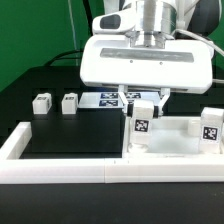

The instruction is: Assemble square table

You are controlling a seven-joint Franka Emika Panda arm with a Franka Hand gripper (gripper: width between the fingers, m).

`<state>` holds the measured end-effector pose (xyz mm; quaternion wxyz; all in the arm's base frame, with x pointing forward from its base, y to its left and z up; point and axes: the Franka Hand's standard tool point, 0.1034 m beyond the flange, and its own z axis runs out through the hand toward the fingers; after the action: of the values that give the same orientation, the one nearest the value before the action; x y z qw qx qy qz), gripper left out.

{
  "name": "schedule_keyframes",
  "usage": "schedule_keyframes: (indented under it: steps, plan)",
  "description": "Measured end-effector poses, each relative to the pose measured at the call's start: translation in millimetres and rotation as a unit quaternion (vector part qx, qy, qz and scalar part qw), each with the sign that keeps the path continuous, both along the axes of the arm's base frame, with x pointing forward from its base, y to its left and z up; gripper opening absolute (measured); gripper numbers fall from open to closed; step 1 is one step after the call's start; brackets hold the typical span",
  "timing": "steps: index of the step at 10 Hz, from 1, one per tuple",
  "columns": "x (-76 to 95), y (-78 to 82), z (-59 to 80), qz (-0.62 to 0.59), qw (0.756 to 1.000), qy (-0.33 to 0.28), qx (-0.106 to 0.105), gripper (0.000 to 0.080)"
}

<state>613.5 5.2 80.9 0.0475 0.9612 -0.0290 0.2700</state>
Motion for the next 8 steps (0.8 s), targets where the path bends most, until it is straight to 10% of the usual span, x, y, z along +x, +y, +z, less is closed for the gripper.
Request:
schedule_keyframes:
  steps: [5, 6, 8]
  plan:
    - [3.4, 2.7, -0.6, 0.001, 1.0, -0.006, -0.001, 0.0293]
    - [3.3, 2.7, -0.7, 0.001, 1.0, -0.006, -0.001, 0.0525]
    - [3.3, 2.6, -0.9, 0.001, 1.0, -0.006, -0.001, 0.0616]
